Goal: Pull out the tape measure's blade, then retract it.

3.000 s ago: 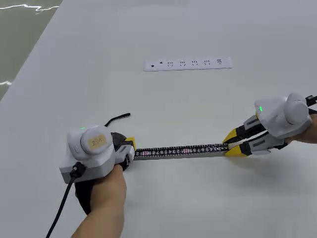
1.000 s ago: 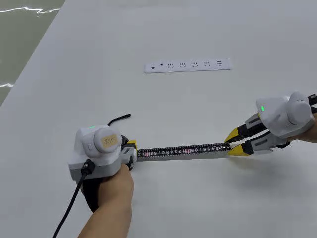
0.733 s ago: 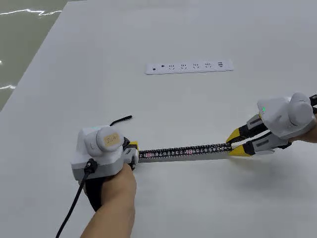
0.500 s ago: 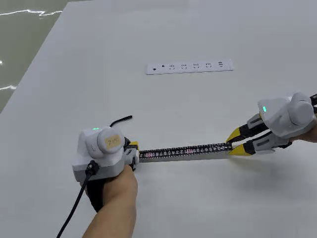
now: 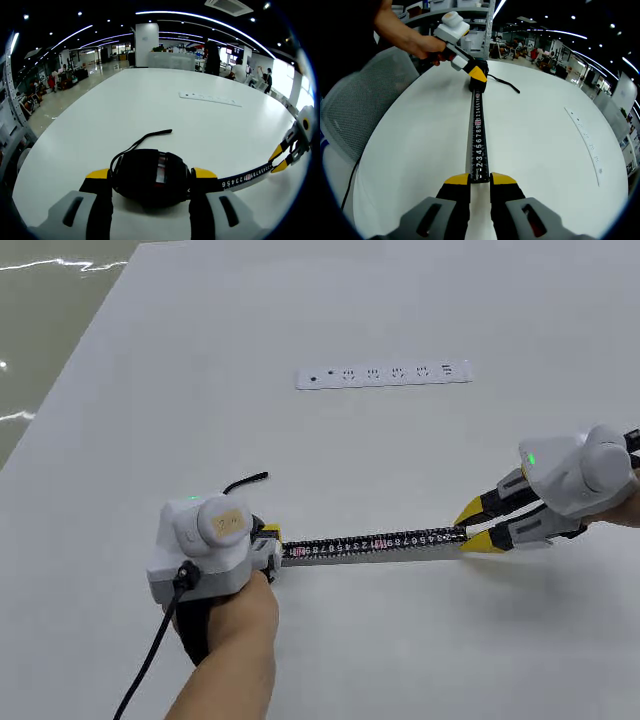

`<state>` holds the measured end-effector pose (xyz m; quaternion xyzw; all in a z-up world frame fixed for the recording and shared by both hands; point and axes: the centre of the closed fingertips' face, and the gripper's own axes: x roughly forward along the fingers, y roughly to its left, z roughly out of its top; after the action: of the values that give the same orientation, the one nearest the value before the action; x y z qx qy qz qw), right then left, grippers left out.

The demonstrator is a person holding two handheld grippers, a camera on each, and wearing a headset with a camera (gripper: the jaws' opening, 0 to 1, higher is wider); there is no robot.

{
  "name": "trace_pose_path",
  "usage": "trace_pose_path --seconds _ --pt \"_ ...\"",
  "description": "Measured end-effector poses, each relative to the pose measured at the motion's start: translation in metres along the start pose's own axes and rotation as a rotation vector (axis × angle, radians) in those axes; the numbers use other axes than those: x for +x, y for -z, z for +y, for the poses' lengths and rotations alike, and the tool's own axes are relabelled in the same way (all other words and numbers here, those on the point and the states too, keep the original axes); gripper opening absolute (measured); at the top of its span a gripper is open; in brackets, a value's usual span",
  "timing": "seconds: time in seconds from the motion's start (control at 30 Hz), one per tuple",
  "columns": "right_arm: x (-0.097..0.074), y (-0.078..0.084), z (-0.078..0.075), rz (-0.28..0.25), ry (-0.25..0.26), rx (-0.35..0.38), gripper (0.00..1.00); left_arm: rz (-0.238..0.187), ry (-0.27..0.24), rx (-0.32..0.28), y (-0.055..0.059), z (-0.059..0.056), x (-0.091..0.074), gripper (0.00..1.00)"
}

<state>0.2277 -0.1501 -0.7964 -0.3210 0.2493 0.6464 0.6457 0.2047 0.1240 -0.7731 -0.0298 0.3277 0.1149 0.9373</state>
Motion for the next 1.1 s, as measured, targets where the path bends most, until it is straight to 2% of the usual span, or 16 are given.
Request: trace_pose_path --seconds 0.23,0.37,0.47,0.9,1.1 --pt "0.001 -0.004 0.001 -0.002 -0.001 -0.002 0.14 0.0 0.0 0.001 0.0 -0.001 -0.002 0.57" --pt "0.002 -0.004 -0.001 -0.004 -0.004 -0.003 0.14 0.001 0.001 -0.002 0.0 0.001 0.004 0.57" --pt "0.003 -0.005 -0.001 -0.006 -0.005 -0.003 0.14 0.001 0.001 -0.001 0.0 -0.001 -0.002 0.57" --pt "0.007 -0.009 0.0 -0.013 -0.011 -0.001 0.14 -0.006 0.002 -0.003 0.0 0.001 0.003 0.57" --pt "0.008 -0.012 0.002 -0.016 -0.014 0.005 0.14 -0.005 0.002 -0.004 0.0 -0.001 -0.002 0.57"
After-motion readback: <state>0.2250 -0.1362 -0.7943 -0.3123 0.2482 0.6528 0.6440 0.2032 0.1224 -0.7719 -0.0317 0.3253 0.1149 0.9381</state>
